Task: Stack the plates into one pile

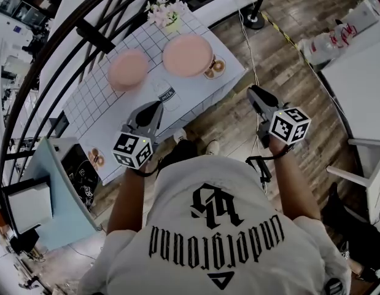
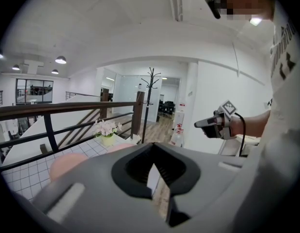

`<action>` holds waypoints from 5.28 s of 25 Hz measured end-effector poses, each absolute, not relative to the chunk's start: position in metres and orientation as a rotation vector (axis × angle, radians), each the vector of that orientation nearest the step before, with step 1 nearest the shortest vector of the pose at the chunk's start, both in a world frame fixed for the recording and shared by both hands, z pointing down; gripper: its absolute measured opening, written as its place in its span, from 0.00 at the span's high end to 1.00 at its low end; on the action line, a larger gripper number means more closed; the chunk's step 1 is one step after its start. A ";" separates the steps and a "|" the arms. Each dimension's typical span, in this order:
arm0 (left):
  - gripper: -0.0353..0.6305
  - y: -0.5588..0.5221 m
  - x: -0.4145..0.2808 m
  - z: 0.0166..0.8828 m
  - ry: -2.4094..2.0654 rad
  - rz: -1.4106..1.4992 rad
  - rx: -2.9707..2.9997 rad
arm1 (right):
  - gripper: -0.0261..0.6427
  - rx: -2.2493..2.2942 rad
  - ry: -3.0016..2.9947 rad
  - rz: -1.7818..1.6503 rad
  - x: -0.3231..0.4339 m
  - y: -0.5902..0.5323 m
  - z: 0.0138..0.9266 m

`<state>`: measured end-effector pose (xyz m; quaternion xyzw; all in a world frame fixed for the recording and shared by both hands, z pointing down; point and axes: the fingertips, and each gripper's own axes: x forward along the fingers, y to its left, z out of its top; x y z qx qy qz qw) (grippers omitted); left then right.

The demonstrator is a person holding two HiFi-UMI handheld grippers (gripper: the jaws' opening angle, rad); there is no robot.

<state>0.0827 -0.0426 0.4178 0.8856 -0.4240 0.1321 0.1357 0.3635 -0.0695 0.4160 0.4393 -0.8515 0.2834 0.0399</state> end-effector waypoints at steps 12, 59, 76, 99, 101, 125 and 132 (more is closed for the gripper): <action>0.87 -0.017 0.002 0.407 -1.363 0.350 2.520 | 0.85 1.179 -2.671 0.825 0.267 -0.081 0.401; 0.87 -0.015 -0.255 0.431 -1.546 0.208 2.314 | 0.85 0.901 -2.627 0.829 -0.032 -0.139 0.428; 0.87 -0.124 -0.242 0.481 -1.523 0.251 2.192 | 0.84 0.757 -2.431 0.952 -0.035 -0.231 0.511; 0.87 -0.215 -0.240 0.574 -1.398 0.335 2.053 | 0.84 0.768 -2.084 1.242 -0.055 -0.314 0.668; 0.87 -0.215 -0.240 0.580 -1.394 0.336 2.036 | 0.84 0.798 -2.060 1.261 -0.053 -0.319 0.679; 0.87 -0.204 -0.240 0.609 -1.371 0.335 1.936 | 0.91 0.783 -1.876 1.444 -0.066 -0.324 0.737; 0.87 -0.197 -0.250 0.601 -1.427 0.314 1.938 | 0.93 0.833 -1.924 1.446 -0.071 -0.330 0.731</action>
